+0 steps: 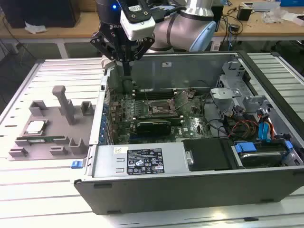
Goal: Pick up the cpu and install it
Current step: 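Reach for the cpu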
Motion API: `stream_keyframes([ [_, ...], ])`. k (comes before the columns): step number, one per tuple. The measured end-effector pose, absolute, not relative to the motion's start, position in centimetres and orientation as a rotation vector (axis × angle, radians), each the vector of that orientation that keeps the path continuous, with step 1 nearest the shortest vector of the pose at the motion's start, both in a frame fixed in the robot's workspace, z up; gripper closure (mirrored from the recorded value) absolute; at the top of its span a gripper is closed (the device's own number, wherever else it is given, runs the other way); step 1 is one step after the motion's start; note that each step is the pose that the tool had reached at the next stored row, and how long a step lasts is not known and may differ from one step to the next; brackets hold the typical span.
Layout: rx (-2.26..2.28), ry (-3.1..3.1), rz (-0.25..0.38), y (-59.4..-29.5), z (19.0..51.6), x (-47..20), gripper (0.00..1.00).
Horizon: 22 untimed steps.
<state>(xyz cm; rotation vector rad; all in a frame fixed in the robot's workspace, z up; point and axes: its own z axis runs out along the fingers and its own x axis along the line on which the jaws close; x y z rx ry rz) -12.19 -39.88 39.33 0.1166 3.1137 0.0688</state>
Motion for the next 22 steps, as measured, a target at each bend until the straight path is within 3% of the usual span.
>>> stream_keyframes([
  [22,0.116,3.114,0.069,-39.9,39.3,-13.9,0.89],
])
